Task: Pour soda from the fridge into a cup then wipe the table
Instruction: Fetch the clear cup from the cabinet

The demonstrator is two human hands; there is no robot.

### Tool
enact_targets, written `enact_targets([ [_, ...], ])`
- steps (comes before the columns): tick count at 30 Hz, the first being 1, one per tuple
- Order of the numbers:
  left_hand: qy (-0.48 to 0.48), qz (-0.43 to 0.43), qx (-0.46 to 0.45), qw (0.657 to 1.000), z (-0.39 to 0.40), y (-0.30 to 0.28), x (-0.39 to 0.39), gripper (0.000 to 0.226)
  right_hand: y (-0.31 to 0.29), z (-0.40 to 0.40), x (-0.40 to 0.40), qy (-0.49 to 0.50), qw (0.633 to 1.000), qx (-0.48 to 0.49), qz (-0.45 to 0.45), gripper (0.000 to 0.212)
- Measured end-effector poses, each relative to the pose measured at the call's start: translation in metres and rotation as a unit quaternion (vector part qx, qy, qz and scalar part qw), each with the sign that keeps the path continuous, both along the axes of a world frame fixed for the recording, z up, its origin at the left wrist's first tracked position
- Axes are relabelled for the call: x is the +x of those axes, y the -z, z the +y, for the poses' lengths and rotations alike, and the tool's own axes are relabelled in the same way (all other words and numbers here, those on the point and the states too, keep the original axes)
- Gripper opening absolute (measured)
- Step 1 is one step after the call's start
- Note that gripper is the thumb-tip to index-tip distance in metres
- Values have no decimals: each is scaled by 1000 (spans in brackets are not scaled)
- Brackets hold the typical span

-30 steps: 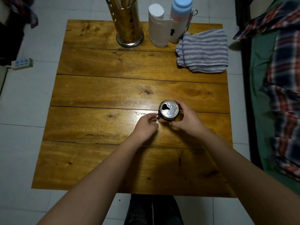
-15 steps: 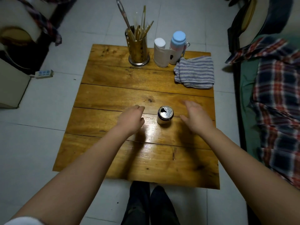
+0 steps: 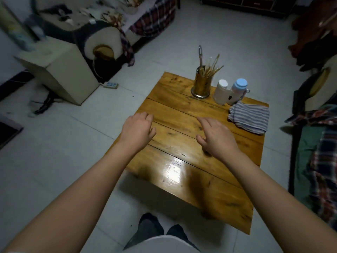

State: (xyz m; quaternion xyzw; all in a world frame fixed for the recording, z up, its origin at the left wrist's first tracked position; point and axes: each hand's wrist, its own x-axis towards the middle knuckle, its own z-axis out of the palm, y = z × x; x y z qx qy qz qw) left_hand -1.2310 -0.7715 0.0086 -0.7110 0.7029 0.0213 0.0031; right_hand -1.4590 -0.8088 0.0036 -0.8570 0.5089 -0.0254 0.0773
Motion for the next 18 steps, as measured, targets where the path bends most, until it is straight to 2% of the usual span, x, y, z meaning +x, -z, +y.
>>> enact_targets([
  [8, -134, 3, -19, 991, 88, -18, 64, 46, -15, 37, 88, -126, 992, -21, -3, 55],
  [18, -281, -3, -10, 960, 224, -25, 150, 46, -18, 112, 205, -255, 966, -31, -6, 55],
])
